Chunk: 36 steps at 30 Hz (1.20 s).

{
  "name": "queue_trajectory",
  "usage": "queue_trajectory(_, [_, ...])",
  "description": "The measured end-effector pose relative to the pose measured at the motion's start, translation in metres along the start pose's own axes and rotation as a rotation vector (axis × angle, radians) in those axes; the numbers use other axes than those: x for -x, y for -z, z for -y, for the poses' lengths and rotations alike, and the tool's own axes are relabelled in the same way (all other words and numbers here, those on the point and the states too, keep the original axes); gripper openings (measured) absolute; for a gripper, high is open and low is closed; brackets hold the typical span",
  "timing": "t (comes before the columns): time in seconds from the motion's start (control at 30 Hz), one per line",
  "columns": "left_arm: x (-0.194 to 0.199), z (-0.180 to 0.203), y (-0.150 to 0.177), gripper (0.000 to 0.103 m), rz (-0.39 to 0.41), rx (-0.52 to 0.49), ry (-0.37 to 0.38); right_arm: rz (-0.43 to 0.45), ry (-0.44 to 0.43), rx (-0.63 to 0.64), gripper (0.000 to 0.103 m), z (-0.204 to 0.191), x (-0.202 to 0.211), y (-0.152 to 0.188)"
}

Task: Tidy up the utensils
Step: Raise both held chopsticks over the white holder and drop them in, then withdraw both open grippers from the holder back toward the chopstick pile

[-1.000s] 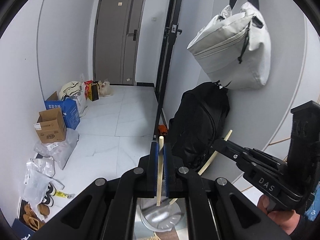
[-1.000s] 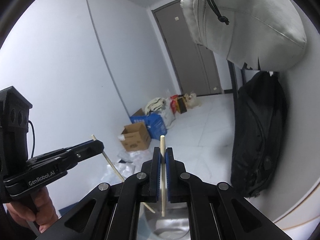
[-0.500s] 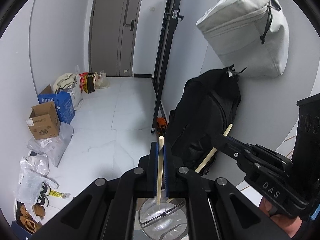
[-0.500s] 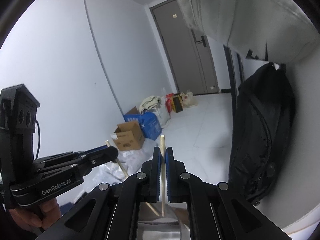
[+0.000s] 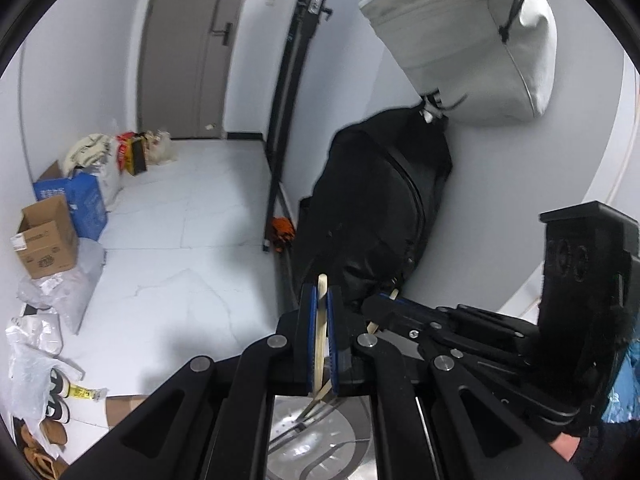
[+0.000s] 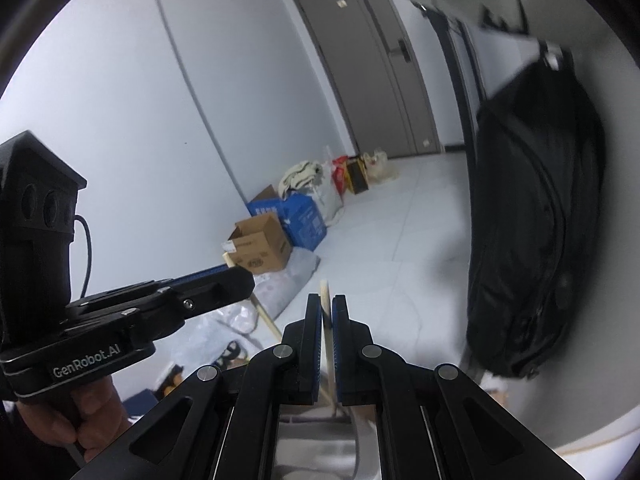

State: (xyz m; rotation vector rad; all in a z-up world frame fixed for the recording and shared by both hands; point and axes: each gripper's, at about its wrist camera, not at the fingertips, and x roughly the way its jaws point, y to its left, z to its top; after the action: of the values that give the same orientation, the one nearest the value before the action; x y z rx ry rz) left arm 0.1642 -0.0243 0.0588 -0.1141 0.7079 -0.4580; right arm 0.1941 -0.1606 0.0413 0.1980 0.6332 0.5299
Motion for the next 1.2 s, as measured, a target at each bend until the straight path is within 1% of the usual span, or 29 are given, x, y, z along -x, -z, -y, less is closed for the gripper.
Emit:
queue_trajectory(0.07, [-0.005,-0.001,0.001,0.002,-0.025,0.011,0.022,-0.009,-0.007,-0.041,0.005,0.009,0.001,0.003])
queue_trajectory(0.17, [-0.006,-0.003,0.002,0.005,-0.043,0.019,0.007,-0.012,-0.007,-0.100,0.008,0.020,0.005,0.008])
queue_trajectory(0.23, [-0.003,-0.005,0.006,0.010,-0.048,0.024,-0.007,-0.013,-0.003,-0.131,0.009,0.027,0.011,0.013])
queue_trajectory(0.27, [0.000,-0.006,0.007,0.015,-0.047,0.032,-0.018,-0.012,-0.004,-0.142,0.010,0.029,0.014,0.014])
queue_trajectory(0.3, [0.003,-0.007,0.009,0.020,-0.045,0.040,-0.030,-0.010,-0.005,-0.150,0.013,0.031,0.018,0.017])
queue_trajectory(0.33, [0.005,-0.008,0.010,0.022,-0.041,0.047,-0.040,-0.006,-0.001,-0.155,0.016,0.032,0.021,0.019])
queue_trajectory(0.4, [0.010,-0.009,0.013,0.031,-0.030,0.056,-0.065,0.007,0.005,-0.163,0.022,0.034,0.030,0.023])
queue_trajectory(0.43, [0.013,-0.009,0.017,0.033,-0.023,0.059,-0.083,0.013,0.006,-0.167,0.023,0.034,0.035,0.025])
queue_trajectory(0.47, [0.014,-0.010,0.019,0.037,-0.017,0.060,-0.097,0.017,0.009,-0.169,0.024,0.034,0.037,0.027])
queue_trajectory(0.5, [0.018,-0.010,0.023,0.040,-0.013,0.062,-0.116,0.021,0.010,-0.170,0.027,0.033,0.041,0.029])
queue_trajectory(0.6, [0.029,-0.010,0.032,0.042,-0.006,0.085,-0.152,0.037,0.014,-0.168,0.038,0.031,0.054,0.037])
queue_trajectory(0.7, [0.036,-0.008,0.037,0.042,-0.004,0.096,-0.187,0.041,0.016,-0.151,0.040,0.023,0.064,0.042])
queue_trajectory(0.83, [0.050,0.001,0.043,0.043,0.024,0.096,-0.235,0.049,0.013,-0.131,0.045,0.013,0.074,0.044])
queue_trajectory(0.9, [0.059,0.006,0.045,0.046,0.044,0.095,-0.257,0.058,0.006,-0.121,0.048,0.008,0.081,0.047])
queue_trajectory(0.93, [0.064,0.008,0.047,0.053,0.055,0.094,-0.267,0.065,0.001,-0.114,0.053,0.003,0.086,0.048])
queue_trajectory(0.97, [0.069,0.011,0.049,0.060,0.070,0.092,-0.280,0.073,-0.003,-0.107,0.055,-0.001,0.091,0.049])
queue_trajectory(1.0, [0.075,0.016,0.050,0.064,0.091,0.086,-0.296,0.079,-0.006,-0.100,0.058,-0.005,0.094,0.050])
queue_trajectory(1.13, [0.089,0.026,0.058,0.065,0.125,0.063,-0.327,0.097,-0.016,-0.071,0.066,-0.021,0.108,0.055])
queue_trajectory(1.2, [0.095,0.029,0.062,0.065,0.127,0.060,-0.326,0.107,-0.024,-0.061,0.068,-0.028,0.115,0.057])
